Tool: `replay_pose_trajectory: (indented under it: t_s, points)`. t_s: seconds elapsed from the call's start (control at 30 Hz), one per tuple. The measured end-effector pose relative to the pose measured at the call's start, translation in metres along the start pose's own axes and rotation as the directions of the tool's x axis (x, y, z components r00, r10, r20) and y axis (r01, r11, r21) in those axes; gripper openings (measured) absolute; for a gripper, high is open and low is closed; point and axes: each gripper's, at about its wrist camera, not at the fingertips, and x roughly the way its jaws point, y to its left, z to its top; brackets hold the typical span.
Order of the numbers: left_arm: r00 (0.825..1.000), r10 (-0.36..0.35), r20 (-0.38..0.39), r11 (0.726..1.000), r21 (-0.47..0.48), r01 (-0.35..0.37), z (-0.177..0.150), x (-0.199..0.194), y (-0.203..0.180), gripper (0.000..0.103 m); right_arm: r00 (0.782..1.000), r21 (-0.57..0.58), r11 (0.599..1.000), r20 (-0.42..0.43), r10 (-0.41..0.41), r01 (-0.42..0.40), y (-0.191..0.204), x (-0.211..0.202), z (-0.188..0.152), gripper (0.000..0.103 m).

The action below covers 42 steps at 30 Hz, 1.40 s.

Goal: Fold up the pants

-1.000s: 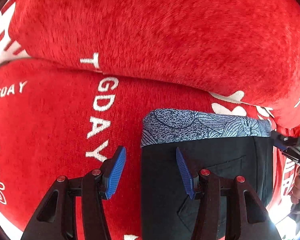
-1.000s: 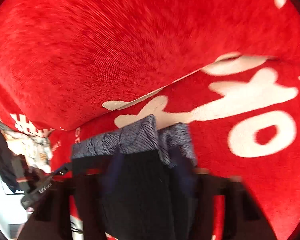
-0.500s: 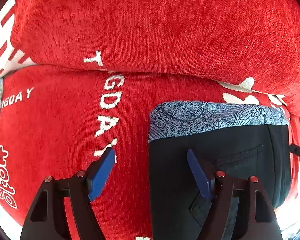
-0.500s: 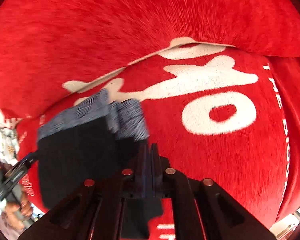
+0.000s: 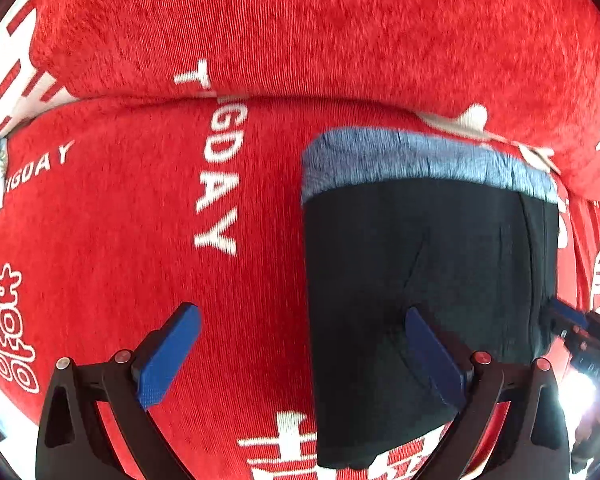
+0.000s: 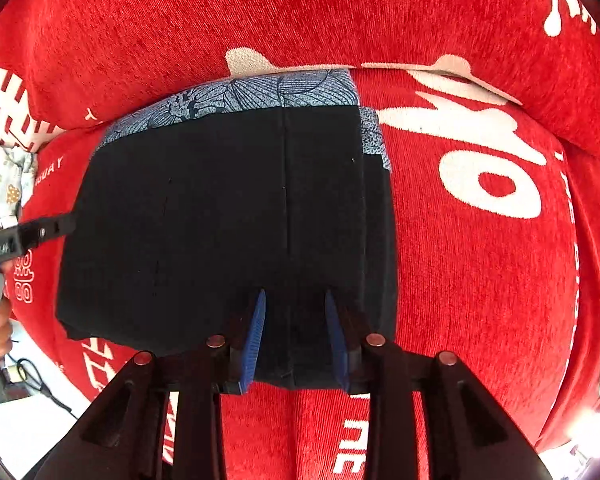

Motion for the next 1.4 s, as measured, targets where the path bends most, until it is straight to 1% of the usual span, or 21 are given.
replay_pose_trajectory:
  t_s: [0.1, 0.2, 0.23, 0.27, 0.3, 0.43, 0.5, 0.63, 0.83, 0.93, 1.07, 1.2, 1.3, 1.4]
  points:
    - [1.000, 0.002, -0.019, 1.000, -0.004, -0.002, -0.010, 0.006, -0.002, 0.103, 1.000, -0.013, 0.999, -0.003, -0.030, 0.030, 0.006, -0.002, 0.001, 0.038]
    - [1.000, 0.001, -0.022, 1.000, -0.011, -0.001, -0.014, 0.008, -0.003, 0.103, 0.999, -0.004, 0.999, -0.010, -0.039, 0.039, 0.007, -0.006, 0.000, 0.044]
    - [1.000, 0.001, -0.023, 1.000, -0.014, -0.002, -0.015, 0.009, -0.003, 0.103, 0.999, 0.011, 0.999, -0.015, -0.040, 0.040, 0.005, -0.008, -0.001, 0.049]
    - [1.000, 0.001, -0.024, 1.000, -0.016, -0.001, -0.015, 0.009, -0.003, 0.103, 0.999, 0.027, 0.999, -0.023, -0.043, 0.044, 0.003, -0.010, -0.001, 0.058]
    - [1.000, -0.002, -0.028, 1.000, -0.018, 0.001, -0.016, 0.010, -0.002, 0.103, 0.998, 0.046, 0.998, -0.032, -0.047, 0.049, 0.000, -0.012, -0.002, 0.061]
    - [0.999, -0.007, -0.034, 1.000, -0.014, 0.006, -0.017, 0.012, -0.002, 0.103, 0.999, 0.135, 0.991, -0.042, 0.014, -0.008, -0.016, -0.017, -0.007, 0.063]
    - [0.999, -0.004, -0.034, 1.000, -0.010, 0.004, -0.018, 0.014, -0.005, 0.103, 0.999, 0.147, 0.989, -0.041, 0.019, -0.012, -0.017, -0.021, -0.012, 0.066]
    - [0.999, -0.002, -0.039, 1.000, -0.010, 0.002, -0.015, 0.017, -0.006, 0.103, 0.999, 0.144, 0.989, -0.040, 0.019, -0.013, -0.020, -0.019, -0.012, 0.072]
    - [0.999, -0.003, -0.045, 1.000, -0.002, 0.003, -0.011, 0.022, -0.009, 0.103, 0.998, 0.144, 0.989, -0.041, 0.038, -0.032, -0.024, -0.018, -0.012, 0.074]
    - [0.999, -0.008, -0.050, 1.000, -0.001, 0.008, -0.009, 0.024, -0.010, 0.103, 0.998, 0.138, 0.990, -0.046, 0.038, -0.031, -0.027, -0.013, -0.009, 0.079]
    - [0.998, -0.011, -0.054, 1.000, 0.007, 0.012, -0.005, 0.027, -0.013, 0.103, 0.997, 0.137, 0.990, -0.051, 0.053, -0.045, -0.030, -0.008, -0.005, 0.079]
    - [0.998, -0.030, -0.058, 0.999, 0.012, 0.031, 0.001, 0.029, -0.016, 0.103, 0.996, 0.134, 0.989, -0.049, 0.072, -0.065, -0.033, -0.006, 0.001, 0.079]
    - [0.997, -0.052, -0.058, 0.998, 0.023, 0.053, 0.007, 0.031, -0.019, 0.103, 0.994, 0.135, 0.986, -0.048, 0.101, -0.094, -0.036, -0.003, 0.007, 0.079]
    - [0.994, -0.090, -0.061, 0.996, 0.025, 0.091, 0.013, 0.033, -0.018, 0.103, 0.990, 0.136, 0.983, -0.059, 0.129, -0.120, -0.040, 0.002, 0.010, 0.080]
